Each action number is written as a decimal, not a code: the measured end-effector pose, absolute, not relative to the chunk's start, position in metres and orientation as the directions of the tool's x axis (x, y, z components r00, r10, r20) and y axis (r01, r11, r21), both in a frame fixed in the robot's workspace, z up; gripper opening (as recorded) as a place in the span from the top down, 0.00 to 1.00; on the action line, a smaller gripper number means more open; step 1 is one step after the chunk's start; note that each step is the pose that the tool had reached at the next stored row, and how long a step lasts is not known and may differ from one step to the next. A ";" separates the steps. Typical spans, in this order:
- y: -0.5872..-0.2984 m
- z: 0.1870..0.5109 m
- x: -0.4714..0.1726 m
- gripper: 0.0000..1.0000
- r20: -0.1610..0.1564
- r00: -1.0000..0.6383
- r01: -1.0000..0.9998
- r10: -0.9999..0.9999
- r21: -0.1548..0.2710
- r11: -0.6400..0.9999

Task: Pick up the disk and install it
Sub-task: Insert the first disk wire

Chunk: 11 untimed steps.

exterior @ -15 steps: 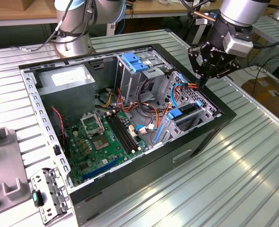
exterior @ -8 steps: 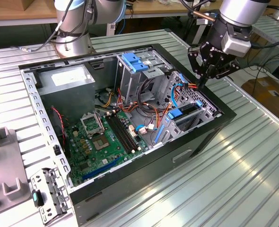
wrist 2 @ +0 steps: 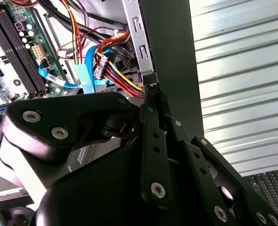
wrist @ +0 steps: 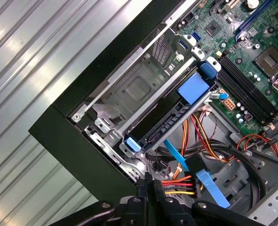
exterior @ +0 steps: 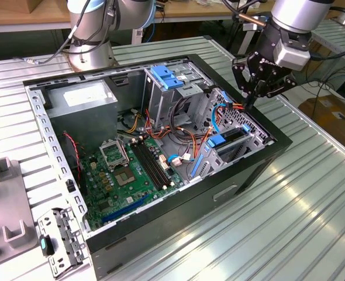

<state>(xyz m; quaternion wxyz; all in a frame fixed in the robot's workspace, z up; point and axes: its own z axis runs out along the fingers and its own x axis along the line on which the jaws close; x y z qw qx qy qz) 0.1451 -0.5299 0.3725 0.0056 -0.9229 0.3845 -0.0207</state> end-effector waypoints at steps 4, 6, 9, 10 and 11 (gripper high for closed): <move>-0.530 0.372 0.145 0.83 0.034 0.673 -0.739 -0.739 -0.026 -0.674; -0.530 0.372 0.145 0.83 0.034 0.643 -0.765 -0.765 -0.026 -0.644; -0.530 0.372 0.145 0.83 0.034 0.605 -0.795 -0.795 -0.026 -0.606; -0.530 0.372 0.145 0.83 0.034 0.592 -0.805 -0.805 -0.026 -0.593; -0.530 0.372 0.145 0.83 0.034 0.578 -0.815 -0.815 -0.026 -0.579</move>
